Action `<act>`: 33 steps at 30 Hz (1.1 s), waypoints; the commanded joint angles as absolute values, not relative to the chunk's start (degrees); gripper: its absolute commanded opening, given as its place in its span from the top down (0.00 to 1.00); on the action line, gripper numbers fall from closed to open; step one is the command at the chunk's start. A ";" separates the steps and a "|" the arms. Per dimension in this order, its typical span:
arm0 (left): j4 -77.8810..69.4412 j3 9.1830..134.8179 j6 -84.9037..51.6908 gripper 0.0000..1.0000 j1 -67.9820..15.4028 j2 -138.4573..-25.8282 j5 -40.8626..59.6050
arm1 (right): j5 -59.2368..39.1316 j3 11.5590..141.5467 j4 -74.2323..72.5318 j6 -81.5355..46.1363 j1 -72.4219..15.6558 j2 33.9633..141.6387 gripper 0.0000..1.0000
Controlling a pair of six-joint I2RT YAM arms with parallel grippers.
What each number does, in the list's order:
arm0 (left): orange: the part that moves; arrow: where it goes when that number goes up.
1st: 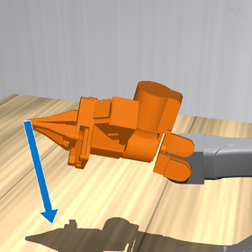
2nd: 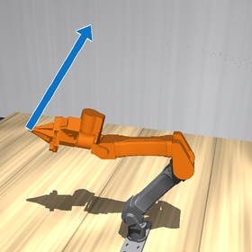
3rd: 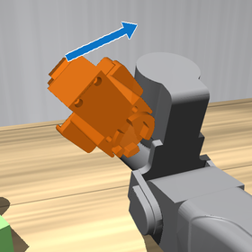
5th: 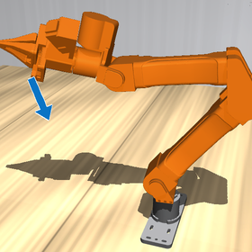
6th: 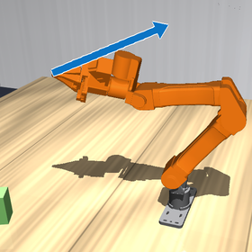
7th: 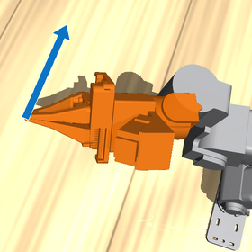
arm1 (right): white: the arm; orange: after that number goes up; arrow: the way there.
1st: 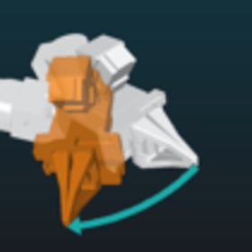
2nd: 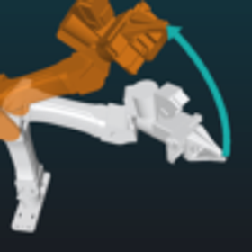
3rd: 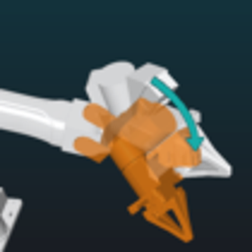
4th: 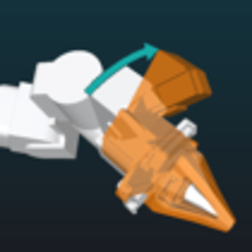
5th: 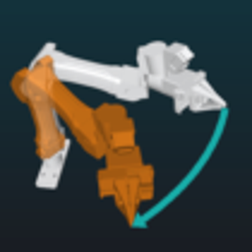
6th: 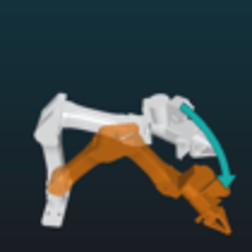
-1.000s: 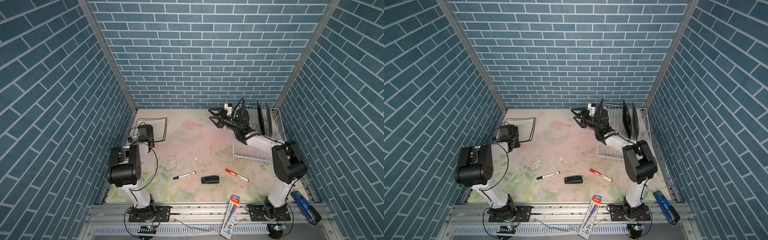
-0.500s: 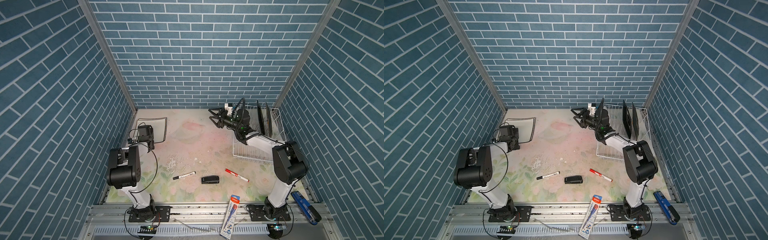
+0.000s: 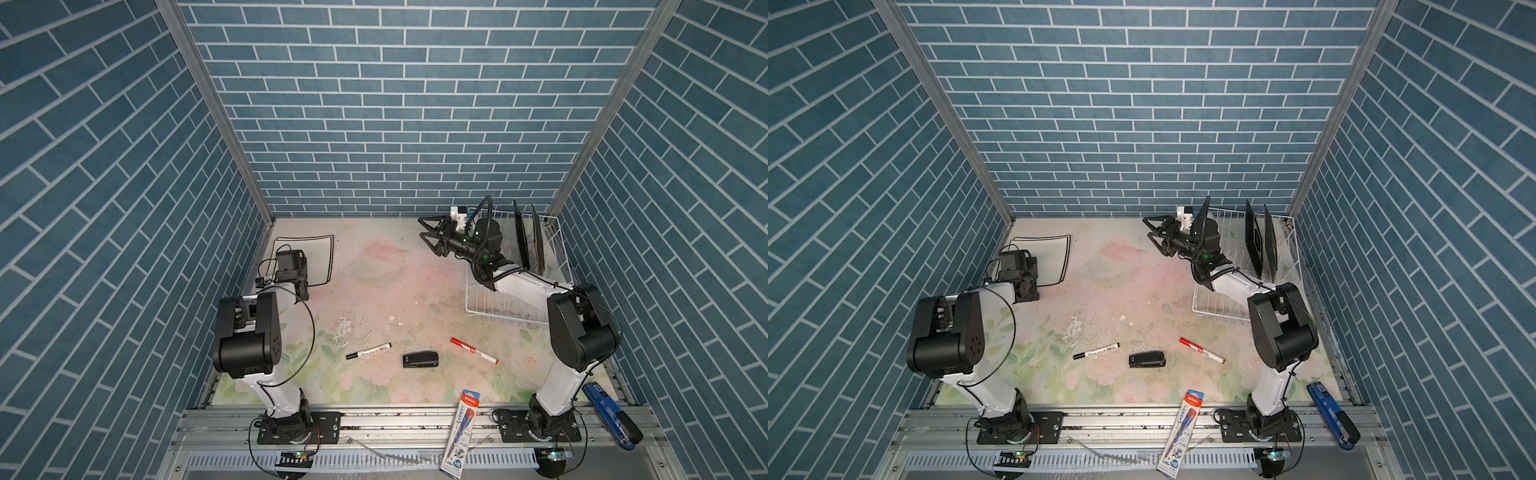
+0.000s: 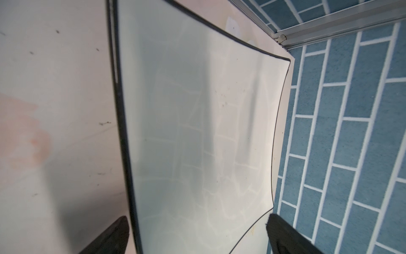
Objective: Unload the plates from the dish rack
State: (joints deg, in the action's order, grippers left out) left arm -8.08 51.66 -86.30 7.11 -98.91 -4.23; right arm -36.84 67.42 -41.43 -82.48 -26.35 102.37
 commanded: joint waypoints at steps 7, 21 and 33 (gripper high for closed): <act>0.79 59.11 -84.53 0.00 7.08 -102.47 -1.08 | -36.99 66.44 -43.58 -81.65 -26.12 100.20 0.23; 4.42 60.23 -83.82 0.00 7.12 -101.96 -1.14 | -36.90 66.61 -43.42 -81.65 -25.94 100.48 0.23; 4.30 56.45 -84.05 0.00 7.12 -97.42 -1.67 | -36.91 65.84 -41.74 -81.39 -25.94 99.52 0.23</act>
State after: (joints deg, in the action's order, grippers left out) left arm 3.09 57.84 -84.90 7.11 -99.50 -0.82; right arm -36.84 67.42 -41.12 -82.48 -26.17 102.19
